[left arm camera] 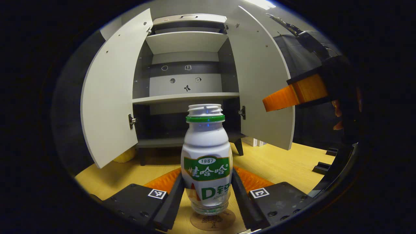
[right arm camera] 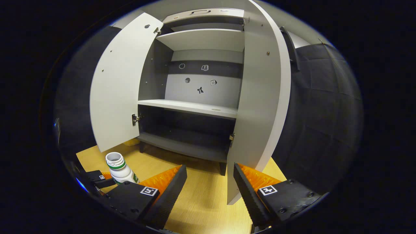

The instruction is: Grasp the bottle in the cabinet with the left hand and place it on the coaster, then close the right door with the right hand and the left door with the left hand.

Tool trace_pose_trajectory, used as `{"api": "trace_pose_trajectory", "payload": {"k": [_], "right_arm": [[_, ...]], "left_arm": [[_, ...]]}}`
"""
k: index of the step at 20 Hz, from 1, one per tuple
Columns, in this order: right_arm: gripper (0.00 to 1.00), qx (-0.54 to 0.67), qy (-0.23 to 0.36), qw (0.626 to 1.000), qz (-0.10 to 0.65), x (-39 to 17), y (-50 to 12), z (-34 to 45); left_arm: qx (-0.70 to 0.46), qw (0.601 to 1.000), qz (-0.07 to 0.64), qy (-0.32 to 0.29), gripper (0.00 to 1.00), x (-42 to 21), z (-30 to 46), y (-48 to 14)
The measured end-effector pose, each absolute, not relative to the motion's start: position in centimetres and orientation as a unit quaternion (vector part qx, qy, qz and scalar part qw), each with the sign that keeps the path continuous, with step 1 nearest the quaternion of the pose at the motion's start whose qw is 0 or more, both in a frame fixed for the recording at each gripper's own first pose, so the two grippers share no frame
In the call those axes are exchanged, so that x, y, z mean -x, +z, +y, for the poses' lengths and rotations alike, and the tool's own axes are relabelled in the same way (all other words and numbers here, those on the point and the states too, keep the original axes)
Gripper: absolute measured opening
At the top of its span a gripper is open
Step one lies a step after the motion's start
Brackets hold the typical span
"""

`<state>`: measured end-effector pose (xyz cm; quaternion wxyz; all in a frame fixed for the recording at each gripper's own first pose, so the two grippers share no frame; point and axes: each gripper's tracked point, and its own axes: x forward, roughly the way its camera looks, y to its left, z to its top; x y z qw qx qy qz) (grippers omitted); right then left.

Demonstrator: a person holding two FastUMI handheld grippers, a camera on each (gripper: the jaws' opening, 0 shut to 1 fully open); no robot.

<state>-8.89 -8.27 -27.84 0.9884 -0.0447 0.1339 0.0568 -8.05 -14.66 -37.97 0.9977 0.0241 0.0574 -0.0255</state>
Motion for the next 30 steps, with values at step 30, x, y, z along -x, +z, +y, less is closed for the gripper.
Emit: {"api": "trace_pose_trajectory", "payload": {"k": [30], "right_arm": [[0.96, 0.085, 0.112, 0.979, 0.150, 10.9, -29.0, -6.8]], "left_arm": [[0.011, 1.000, 0.029, -0.001, 0.97, 10.1, -13.2, -38.0]]}}
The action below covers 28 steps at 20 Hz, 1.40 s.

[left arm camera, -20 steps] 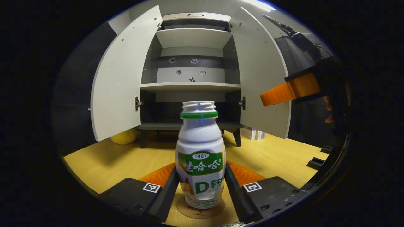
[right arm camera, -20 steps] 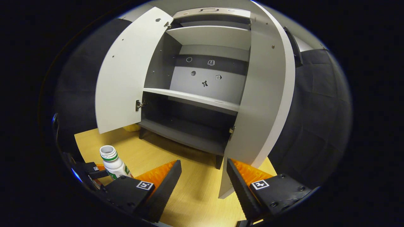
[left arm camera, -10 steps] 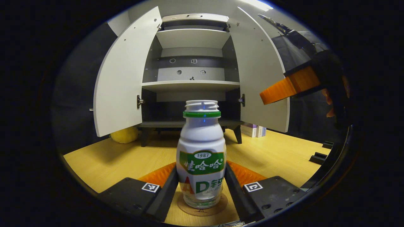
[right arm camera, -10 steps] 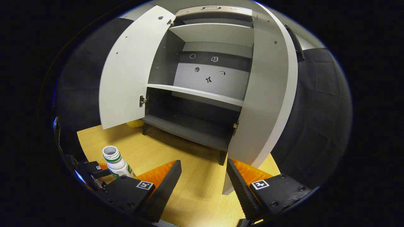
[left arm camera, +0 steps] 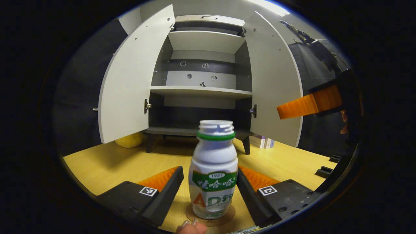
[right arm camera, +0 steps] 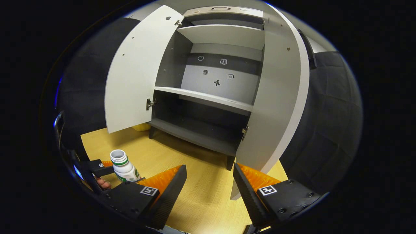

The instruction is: Grasp the bottle in the cabinet with the left hand and place it on the coaster, then close the right door with the right hand and the left door with the left hand.

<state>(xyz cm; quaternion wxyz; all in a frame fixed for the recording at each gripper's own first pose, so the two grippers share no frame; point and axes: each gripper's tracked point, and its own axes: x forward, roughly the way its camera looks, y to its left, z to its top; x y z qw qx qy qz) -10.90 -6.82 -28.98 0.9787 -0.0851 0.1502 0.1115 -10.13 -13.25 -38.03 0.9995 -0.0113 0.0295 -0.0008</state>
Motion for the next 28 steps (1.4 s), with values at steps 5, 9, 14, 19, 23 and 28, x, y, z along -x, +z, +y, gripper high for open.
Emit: {"api": "trace_pose_trajectory", "payload": {"k": [5, 9, 14, 19, 23, 28], "right_arm": [[0.96, 0.071, 0.098, 0.982, 0.143, 11.4, -25.0, -6.4], [0.96, 0.041, 0.085, 0.986, 0.138, 13.1, -19.9, -6.0], [0.96, -0.002, 0.021, 0.994, 0.110, 14.7, -12.9, -8.7], [0.97, -0.013, -0.079, 0.995, 0.065, 17.3, -8.2, -15.1], [0.94, -0.031, -0.105, 0.993, 0.044, 17.1, -5.3, -19.0], [0.98, -0.020, -0.089, 0.995, 0.036, 13.2, -3.7, -21.7]], "left_arm": [[-0.029, 0.999, 0.014, -0.022, 0.97, 9.3, -12.9, -31.8], [-0.017, 0.999, -0.012, -0.050, 0.96, 9.0, -12.5, -23.8], [-0.031, 0.995, -0.027, -0.096, 0.96, 9.8, -11.6, -16.0], [-0.035, 0.987, -0.021, -0.155, 0.95, 12.1, -11.9, -12.6], [-0.028, 0.984, -0.002, -0.175, 0.95, 13.1, -12.3, -11.9], [-0.001, 0.988, -0.001, -0.156, 0.95, 12.3, -11.5, -10.1]]}}
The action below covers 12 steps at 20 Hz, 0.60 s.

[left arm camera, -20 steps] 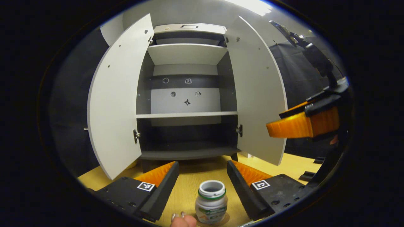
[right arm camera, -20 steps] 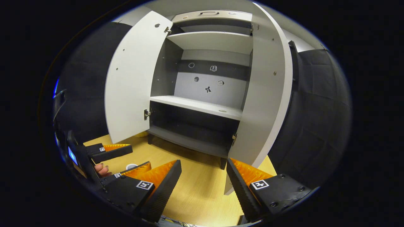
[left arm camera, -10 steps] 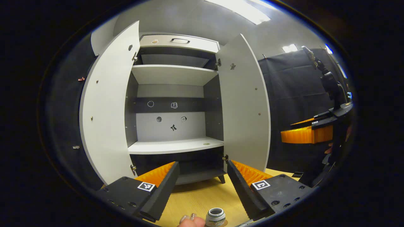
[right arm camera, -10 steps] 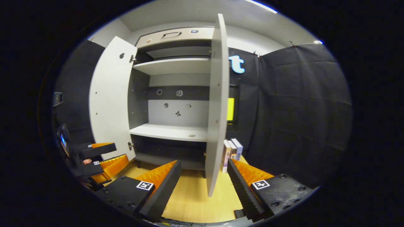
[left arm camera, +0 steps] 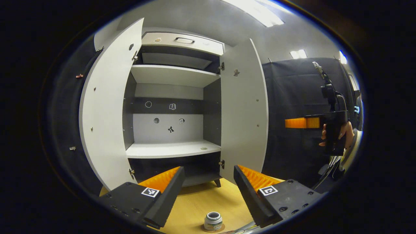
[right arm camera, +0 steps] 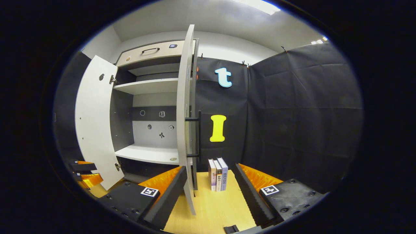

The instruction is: Grasp the bottle in the cabinet with the left hand and place it on the coaster, then close the right door with the right hand and the left door with the left hand.

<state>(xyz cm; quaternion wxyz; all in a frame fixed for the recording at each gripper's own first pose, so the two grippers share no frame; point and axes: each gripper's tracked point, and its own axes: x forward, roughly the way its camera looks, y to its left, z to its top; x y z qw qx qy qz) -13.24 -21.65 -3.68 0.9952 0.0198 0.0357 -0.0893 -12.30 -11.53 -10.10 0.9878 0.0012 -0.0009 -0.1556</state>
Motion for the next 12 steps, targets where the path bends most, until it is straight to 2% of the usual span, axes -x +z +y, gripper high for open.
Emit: {"api": "trace_pose_trajectory", "payload": {"k": [3, 6, 12], "right_arm": [[0.98, -0.027, -0.054, 0.998, 0.031, 10.7, -3.3, -21.3], [0.98, -0.025, -0.059, 0.998, 0.014, 8.0, -2.7, -22.8], [0.98, -0.047, -0.001, 0.999, 0.013, 5.4, -3.3, -21.9]], "left_arm": [[-0.010, 0.992, -0.009, -0.126, 0.95, 11.0, -10.1, -8.9], [-0.013, 0.996, -0.005, -0.089, 0.95, 9.5, -8.7, -8.5], [0.012, 0.998, 0.000, -0.068, 0.95, 7.4, -9.3, -8.6]]}}
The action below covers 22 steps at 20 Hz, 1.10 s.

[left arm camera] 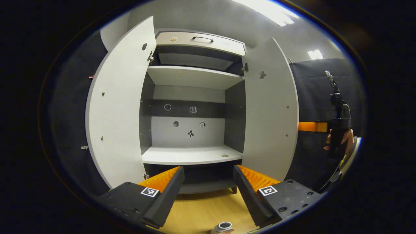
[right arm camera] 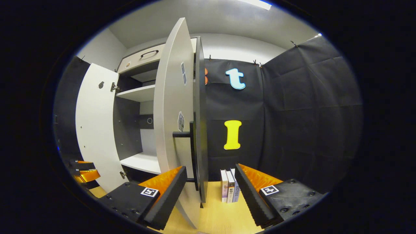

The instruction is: Grasp the bottle in the cabinet with the left hand and place it on the coaster, then close the right door with the right hand and the left door with the left hand.

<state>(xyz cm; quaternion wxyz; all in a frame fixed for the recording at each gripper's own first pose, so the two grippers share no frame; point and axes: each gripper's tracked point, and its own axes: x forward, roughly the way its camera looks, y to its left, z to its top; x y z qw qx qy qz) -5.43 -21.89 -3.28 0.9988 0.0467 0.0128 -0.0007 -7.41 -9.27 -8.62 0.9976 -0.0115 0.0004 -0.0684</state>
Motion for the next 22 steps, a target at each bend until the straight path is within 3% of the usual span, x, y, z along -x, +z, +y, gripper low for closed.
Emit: {"api": "trace_pose_trajectory", "payload": {"k": [11, 22], "right_arm": [[0.91, -0.018, 0.067, 0.997, 0.030, 4.3, -4.4, -16.6], [0.92, -0.014, 0.085, 0.996, 0.005, 0.2, -3.0, -6.5]], "left_arm": [[0.020, 0.999, 0.009, -0.031, 0.95, 8.0, -8.0, -9.4], [0.019, 0.998, 0.006, 0.056, 0.95, 13.0, 5.1, -8.0]]}}
